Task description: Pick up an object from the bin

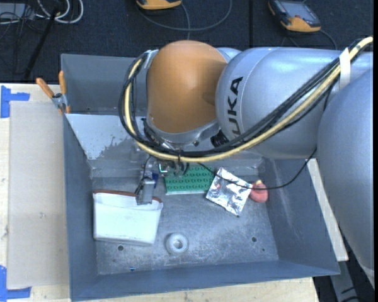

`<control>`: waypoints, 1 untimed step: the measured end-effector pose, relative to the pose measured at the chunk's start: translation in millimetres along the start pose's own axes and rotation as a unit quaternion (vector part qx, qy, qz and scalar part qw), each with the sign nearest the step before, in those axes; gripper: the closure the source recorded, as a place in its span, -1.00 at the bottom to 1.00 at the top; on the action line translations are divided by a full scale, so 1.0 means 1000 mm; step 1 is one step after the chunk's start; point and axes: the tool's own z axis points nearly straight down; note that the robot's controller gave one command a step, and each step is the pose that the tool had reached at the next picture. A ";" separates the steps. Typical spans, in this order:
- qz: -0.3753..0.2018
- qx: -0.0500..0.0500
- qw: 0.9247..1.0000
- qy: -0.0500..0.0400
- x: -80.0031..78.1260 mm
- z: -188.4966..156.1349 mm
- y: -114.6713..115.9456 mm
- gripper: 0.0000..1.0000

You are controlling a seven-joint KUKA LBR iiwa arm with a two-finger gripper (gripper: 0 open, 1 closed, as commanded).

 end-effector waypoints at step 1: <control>-0.174 0.001 0.985 0.003 0.023 0.136 -0.017 -1.00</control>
Offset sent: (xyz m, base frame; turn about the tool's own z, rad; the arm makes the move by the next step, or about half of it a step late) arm -0.0212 -0.0176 -0.1343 -0.3485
